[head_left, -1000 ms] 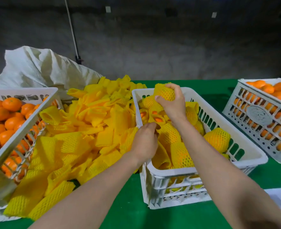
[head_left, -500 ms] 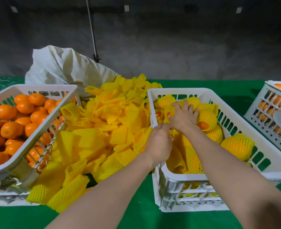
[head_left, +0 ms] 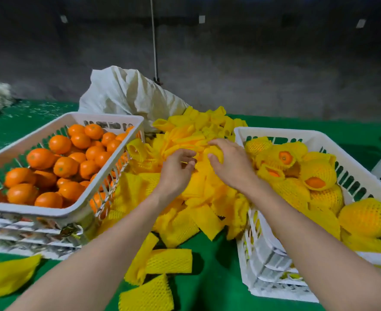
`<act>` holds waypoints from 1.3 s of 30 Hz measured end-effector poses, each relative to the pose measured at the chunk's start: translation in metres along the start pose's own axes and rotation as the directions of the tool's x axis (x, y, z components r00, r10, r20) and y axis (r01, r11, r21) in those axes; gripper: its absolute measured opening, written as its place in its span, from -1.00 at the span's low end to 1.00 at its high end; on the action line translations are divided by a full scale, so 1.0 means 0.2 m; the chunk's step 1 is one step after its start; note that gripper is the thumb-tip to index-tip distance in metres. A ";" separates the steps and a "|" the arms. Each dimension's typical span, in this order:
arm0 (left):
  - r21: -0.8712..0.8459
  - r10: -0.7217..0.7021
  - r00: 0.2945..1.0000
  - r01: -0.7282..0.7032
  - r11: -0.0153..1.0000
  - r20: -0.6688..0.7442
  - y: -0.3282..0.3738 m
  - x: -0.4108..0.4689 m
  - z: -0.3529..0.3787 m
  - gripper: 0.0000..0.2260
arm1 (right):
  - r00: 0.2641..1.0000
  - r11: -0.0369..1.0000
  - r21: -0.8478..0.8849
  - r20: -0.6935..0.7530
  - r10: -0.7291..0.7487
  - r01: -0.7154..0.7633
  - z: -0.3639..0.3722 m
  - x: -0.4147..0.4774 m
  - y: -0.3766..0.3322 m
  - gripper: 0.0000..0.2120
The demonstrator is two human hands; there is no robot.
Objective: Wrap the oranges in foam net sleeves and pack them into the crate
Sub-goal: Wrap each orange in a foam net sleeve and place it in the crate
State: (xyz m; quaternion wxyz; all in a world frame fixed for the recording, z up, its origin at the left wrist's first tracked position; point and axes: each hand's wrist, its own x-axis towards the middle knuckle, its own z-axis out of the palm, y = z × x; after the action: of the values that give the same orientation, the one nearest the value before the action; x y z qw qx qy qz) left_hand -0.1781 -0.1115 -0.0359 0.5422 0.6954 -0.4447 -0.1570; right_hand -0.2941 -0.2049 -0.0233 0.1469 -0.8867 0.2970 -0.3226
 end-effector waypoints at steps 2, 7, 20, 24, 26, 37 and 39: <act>-0.002 -0.057 0.996 0.057 0.998 -0.075 -0.06 0.02 -0.20 -0.85 | 0.982 0.998 0.000 0.178 0.060 -0.060 0.18 0.03 -0.13 -0.65; -0.041 -0.103 0.978 0.098 0.994 -0.183 -0.19 -0.03 -0.61 -0.86 | 0.815 0.922 -0.119 0.436 0.382 -0.369 0.67 0.04 -0.26 -0.59; -0.040 -0.096 0.970 0.089 0.995 -0.225 -0.37 0.01 -1.02 -0.76 | 0.903 0.895 0.348 -0.223 0.367 -0.279 0.68 0.19 -0.51 -0.70; -0.271 -0.171 0.984 0.178 0.946 0.052 -0.31 0.12 -1.08 -0.49 | 0.942 0.809 0.582 -0.221 0.254 -0.082 0.53 0.23 -0.70 -0.76; -0.282 -0.177 0.946 0.254 0.925 0.272 -0.30 0.19 -1.14 -0.37 | 0.963 0.705 0.703 -0.115 0.242 -0.093 0.54 0.25 -0.80 -0.81; -0.170 -0.006 0.995 -0.012 0.985 -0.102 -0.48 0.29 -1.50 -0.55 | 0.780 0.394 0.783 0.178 0.600 -0.481 1.08 0.45 -1.20 -0.86; -0.013 -0.040 0.971 0.038 0.999 -0.234 -0.58 0.39 -1.59 -0.63 | 0.715 0.230 0.803 0.310 0.626 -0.550 1.14 0.47 -1.23 -0.80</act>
State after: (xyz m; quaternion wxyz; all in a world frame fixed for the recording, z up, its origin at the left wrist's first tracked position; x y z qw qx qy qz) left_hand 0.1393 0.0245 -0.0049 0.5906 0.7153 -0.3634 -0.0862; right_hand 0.0198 -0.0555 -0.0380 0.6627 -0.4980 0.4117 -0.3785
